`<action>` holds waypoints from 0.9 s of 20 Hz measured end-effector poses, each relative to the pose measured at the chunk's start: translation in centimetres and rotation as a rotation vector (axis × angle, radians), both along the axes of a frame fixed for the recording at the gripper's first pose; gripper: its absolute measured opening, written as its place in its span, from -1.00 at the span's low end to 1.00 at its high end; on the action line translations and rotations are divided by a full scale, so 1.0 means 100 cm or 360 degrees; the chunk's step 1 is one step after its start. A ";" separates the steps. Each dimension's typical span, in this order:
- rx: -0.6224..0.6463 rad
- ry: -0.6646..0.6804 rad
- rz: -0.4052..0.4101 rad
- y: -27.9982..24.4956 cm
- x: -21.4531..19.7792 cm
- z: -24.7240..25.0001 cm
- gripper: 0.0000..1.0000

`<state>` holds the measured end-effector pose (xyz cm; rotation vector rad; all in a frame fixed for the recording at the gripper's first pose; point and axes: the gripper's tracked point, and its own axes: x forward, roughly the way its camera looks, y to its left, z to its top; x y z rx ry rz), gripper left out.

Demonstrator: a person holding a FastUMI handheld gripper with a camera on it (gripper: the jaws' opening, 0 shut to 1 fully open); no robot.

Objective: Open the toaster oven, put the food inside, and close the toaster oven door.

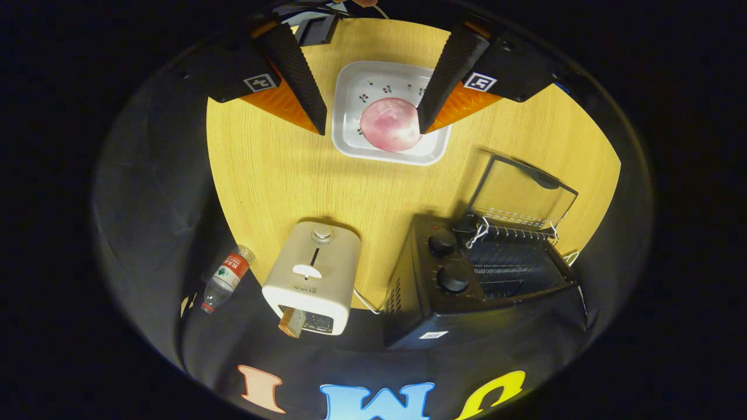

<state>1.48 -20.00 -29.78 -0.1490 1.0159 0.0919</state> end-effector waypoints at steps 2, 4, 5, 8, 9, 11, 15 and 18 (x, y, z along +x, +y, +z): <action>0.0006 0.0094 0.0006 -0.014 -0.005 -0.015 1.00; 0.0012 0.0173 -0.0006 -0.026 -0.009 -0.029 1.00; 0.0028 0.0200 -0.0022 -0.031 -0.010 -0.035 1.00; 0.0076 0.0289 -0.0065 -0.041 -0.013 -0.053 1.00; 0.0087 0.0318 -0.0072 -0.042 -0.015 -0.059 1.00; 0.0096 0.0368 -0.0089 -0.047 -0.018 -0.069 0.76; 0.0103 0.0396 -0.0125 -0.050 -0.016 -0.077 0.27; 0.0121 0.0409 -0.0117 -0.046 -0.014 -0.079 -0.15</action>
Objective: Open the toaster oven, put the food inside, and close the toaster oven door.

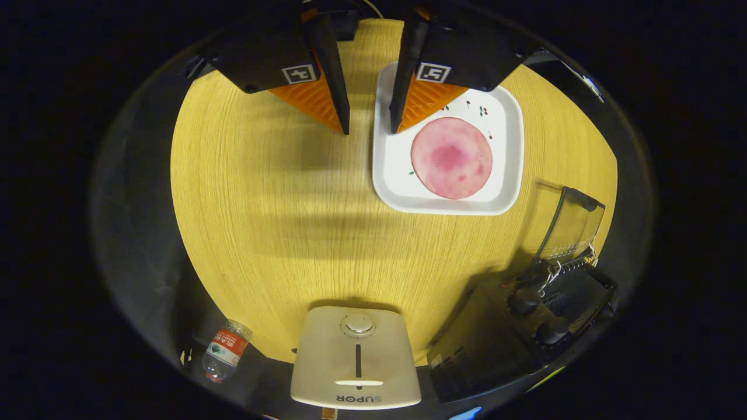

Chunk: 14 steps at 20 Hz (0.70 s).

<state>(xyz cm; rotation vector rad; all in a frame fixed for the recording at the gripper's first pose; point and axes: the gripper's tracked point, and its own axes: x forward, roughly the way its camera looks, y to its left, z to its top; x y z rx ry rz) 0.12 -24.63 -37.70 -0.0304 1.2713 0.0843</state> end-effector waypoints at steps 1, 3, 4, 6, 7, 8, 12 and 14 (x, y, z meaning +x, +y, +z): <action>0.0022 -0.0001 -0.0012 0.001 0.001 0.001 -0.27; 0.0098 0.0043 -0.0076 0.008 -0.002 -0.001 -0.50; 0.0114 0.0068 -0.0098 0.008 -0.003 -0.002 -0.61; 0.0145 0.0074 -0.0103 0.008 -0.001 -0.003 -0.54; 0.0166 0.0088 -0.0115 0.007 0.000 -0.002 -0.73; 0.0167 0.0102 -0.0127 0.008 -0.004 0.003 -0.75; 0.0261 0.0148 -0.0157 0.008 -0.005 0.000 -0.96; 0.0288 0.0157 -0.0163 0.009 -0.005 0.000 -0.96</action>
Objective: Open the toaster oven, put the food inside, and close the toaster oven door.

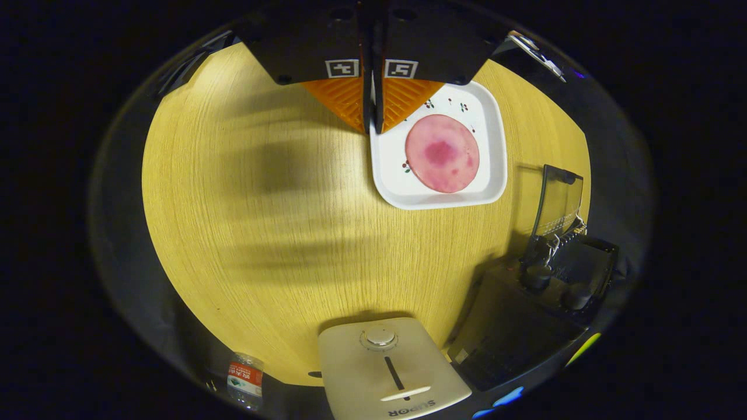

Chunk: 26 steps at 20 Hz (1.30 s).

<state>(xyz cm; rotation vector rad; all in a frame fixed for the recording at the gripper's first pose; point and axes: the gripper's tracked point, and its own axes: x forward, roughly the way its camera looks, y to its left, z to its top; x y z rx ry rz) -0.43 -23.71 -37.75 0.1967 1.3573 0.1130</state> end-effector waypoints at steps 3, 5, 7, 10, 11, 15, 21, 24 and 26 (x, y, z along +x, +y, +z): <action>0.0099 -0.0007 -0.0029 0.001 -0.003 0.002 -0.96; 0.0196 -0.0016 -0.0112 0.002 -0.008 0.009 -0.96; 0.0293 -0.0028 -0.0205 0.006 -0.014 0.019 -0.96; 0.0353 -0.0080 -0.0277 0.014 -0.025 0.032 -0.96; 0.0365 -0.0099 -0.0303 0.016 -0.028 0.035 -0.96; 0.0477 -0.0153 -0.0460 0.029 -0.041 0.055 -0.96; 0.0709 -0.0221 -0.0651 0.070 -0.067 0.103 -0.96; 0.0879 -0.0229 -0.0737 0.103 -0.076 0.122 -0.96; 0.0983 -0.0224 -0.0797 0.123 -0.080 0.132 -0.96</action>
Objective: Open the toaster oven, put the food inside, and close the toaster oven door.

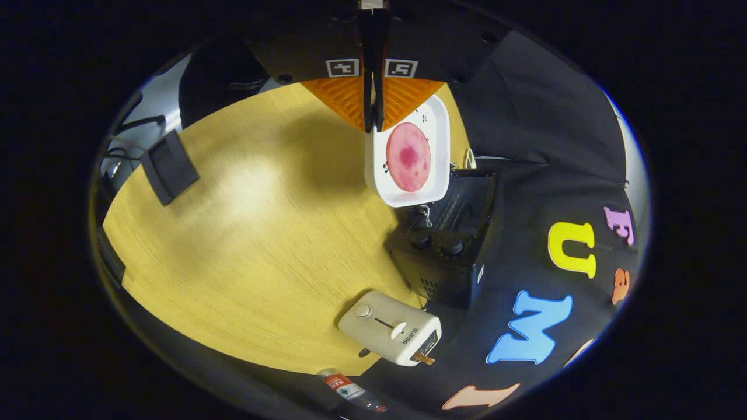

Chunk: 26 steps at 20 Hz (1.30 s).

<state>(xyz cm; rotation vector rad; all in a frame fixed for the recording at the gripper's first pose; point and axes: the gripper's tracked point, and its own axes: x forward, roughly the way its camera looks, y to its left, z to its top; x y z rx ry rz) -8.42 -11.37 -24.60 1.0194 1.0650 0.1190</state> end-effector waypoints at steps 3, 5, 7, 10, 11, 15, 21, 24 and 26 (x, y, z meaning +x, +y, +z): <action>0.0003 -0.0003 0.0008 0.024 -0.005 0.003 -0.96; -0.0021 -0.0007 0.0036 0.041 -0.006 0.004 -0.96; -0.0015 -0.0009 0.0058 0.059 -0.003 0.004 -0.96; -0.0034 -0.0033 0.0076 0.082 0.009 0.008 -0.96; -0.0039 -0.0043 0.0075 0.089 0.015 0.009 -0.96; -0.0040 -0.0049 0.0081 0.113 0.043 0.008 -0.96; -0.0014 -0.0014 -0.0028 0.129 0.094 -0.010 -0.96; -0.0003 0.0023 -0.0096 0.136 0.117 -0.024 -0.96; 0.0027 0.0048 -0.0165 0.141 0.132 -0.033 -0.96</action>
